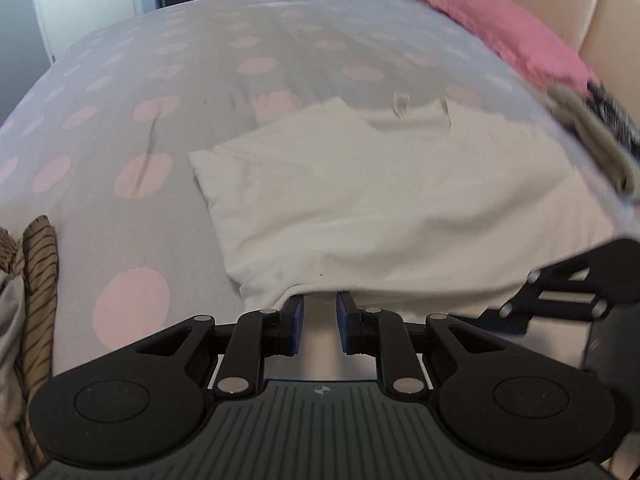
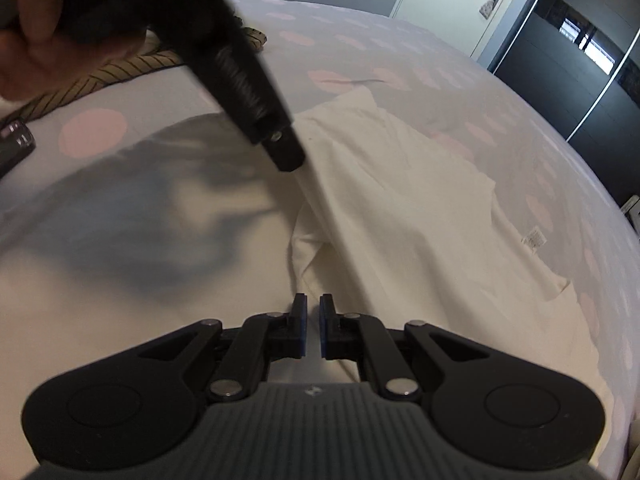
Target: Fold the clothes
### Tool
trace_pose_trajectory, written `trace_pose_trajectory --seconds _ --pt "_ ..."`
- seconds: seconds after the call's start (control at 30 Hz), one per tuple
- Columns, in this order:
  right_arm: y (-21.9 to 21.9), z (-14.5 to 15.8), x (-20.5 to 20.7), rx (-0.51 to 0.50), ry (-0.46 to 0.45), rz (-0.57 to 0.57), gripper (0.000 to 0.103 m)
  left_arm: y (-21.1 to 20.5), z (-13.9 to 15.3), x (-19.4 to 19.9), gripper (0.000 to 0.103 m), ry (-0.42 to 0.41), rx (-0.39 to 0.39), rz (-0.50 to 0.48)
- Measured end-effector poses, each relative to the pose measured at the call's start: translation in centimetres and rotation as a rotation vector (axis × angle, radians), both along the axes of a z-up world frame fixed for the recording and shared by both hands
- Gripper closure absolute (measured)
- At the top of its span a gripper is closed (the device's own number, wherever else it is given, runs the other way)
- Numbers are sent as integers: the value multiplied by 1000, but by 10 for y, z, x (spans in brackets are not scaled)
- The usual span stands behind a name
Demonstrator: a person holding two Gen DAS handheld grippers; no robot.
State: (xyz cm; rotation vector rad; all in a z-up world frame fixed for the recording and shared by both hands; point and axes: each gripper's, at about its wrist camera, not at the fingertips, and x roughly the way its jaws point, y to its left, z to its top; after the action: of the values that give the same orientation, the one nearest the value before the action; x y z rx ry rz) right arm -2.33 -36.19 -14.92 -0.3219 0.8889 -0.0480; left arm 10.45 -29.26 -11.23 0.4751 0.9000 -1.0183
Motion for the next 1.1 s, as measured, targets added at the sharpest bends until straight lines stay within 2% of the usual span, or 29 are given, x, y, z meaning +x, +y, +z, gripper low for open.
trace_pose_trajectory --seconds 0.1,0.2,0.3,0.5,0.6,0.67,0.77,0.87,0.97,1.0,1.1 --pt "-1 -2 10 -48 -25 -13 96 -1 3 0 87 -1 -7 0" --pt "-7 -7 22 -60 4 -25 96 -2 4 -1 87 -6 -7 -4" --pt "-3 -12 29 -81 -18 -15 96 -1 5 -1 87 -5 -13 -4" --pt "21 -18 39 -146 -94 100 99 0 9 -1 87 -3 -15 4" --pt "33 -17 35 -103 -108 203 101 0 9 0 87 -6 0 -1" --pt "39 -16 31 -137 -125 227 101 1 8 0 87 -9 10 -6" --pt "29 -9 29 -104 -108 216 101 4 9 1 87 -10 23 -7" --pt "13 3 27 -62 -93 171 100 8 10 0 87 -11 43 -20" --pt "-1 14 18 -9 -48 165 98 15 10 -4 87 -59 101 -38" --pt "-5 18 12 -11 -38 158 95 18 8 -6 87 -77 124 -47" --pt "-27 26 -8 -39 -16 118 94 31 -2 -7 87 -117 189 -56"
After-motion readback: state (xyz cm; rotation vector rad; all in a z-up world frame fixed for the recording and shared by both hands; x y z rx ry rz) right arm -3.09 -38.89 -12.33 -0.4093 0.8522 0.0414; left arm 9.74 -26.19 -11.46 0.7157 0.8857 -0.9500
